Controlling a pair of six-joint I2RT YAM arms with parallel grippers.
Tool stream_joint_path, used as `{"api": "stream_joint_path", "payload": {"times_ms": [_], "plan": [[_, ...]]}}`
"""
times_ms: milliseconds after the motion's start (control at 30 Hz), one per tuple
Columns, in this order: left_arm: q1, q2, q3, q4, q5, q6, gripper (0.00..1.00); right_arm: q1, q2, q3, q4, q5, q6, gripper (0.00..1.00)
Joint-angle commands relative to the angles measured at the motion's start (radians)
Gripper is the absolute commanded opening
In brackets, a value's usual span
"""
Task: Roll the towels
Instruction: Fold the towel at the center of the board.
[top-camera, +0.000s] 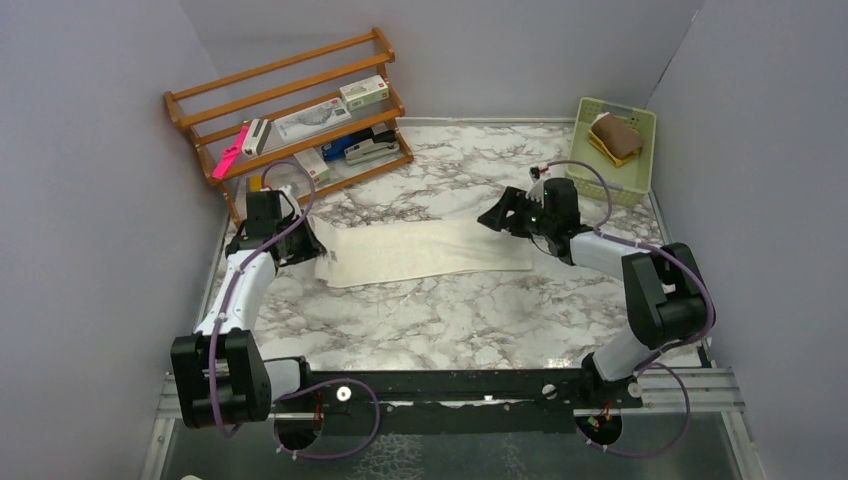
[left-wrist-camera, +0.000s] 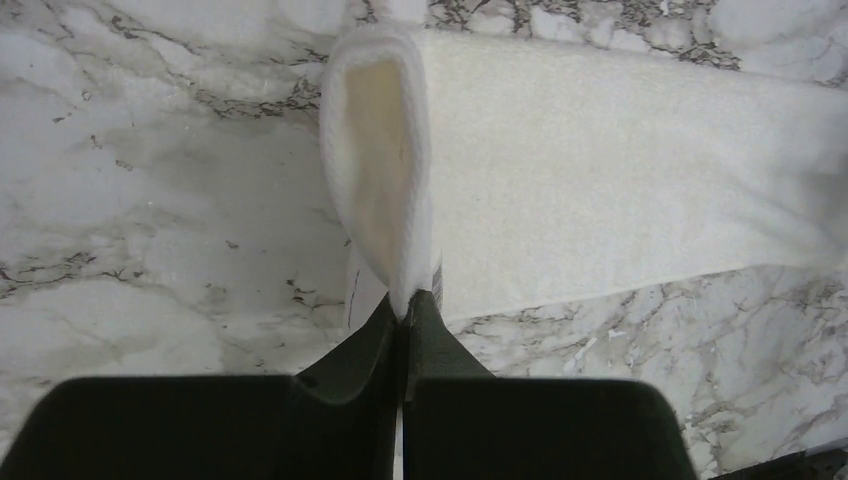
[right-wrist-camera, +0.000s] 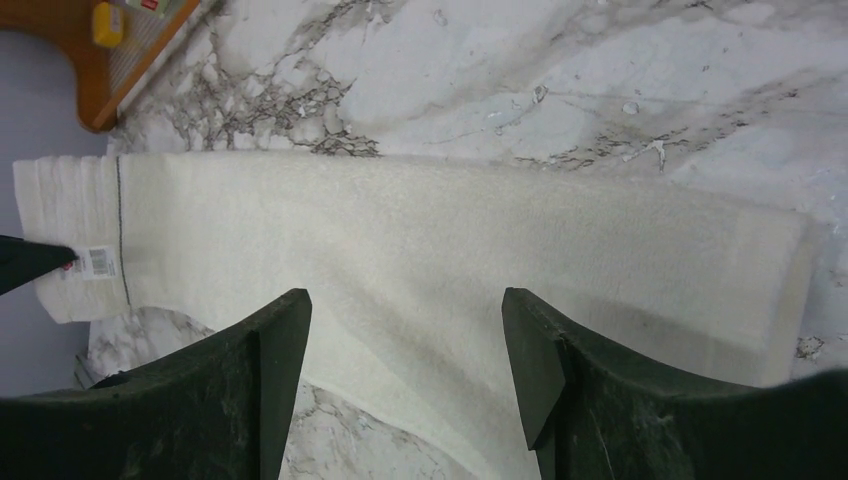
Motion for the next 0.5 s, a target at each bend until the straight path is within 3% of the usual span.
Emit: {"api": "stream_joint_path", "payload": {"times_ms": [0,200,467], "plan": [[-0.053,-0.036,0.092,-0.061,-0.017,-0.04,0.0,0.002,-0.082,0.053,-0.077,0.004,-0.016,0.71],[-0.142,0.002,0.18,-0.077,0.01,-0.091,0.0,-0.012,-0.117,0.078,-0.125,-0.046,-0.016,0.72],[-0.327,0.131,0.271,-0.067,-0.029,-0.179,0.0,-0.036,-0.188,0.106,-0.2,-0.001,-0.026,0.72]]}}
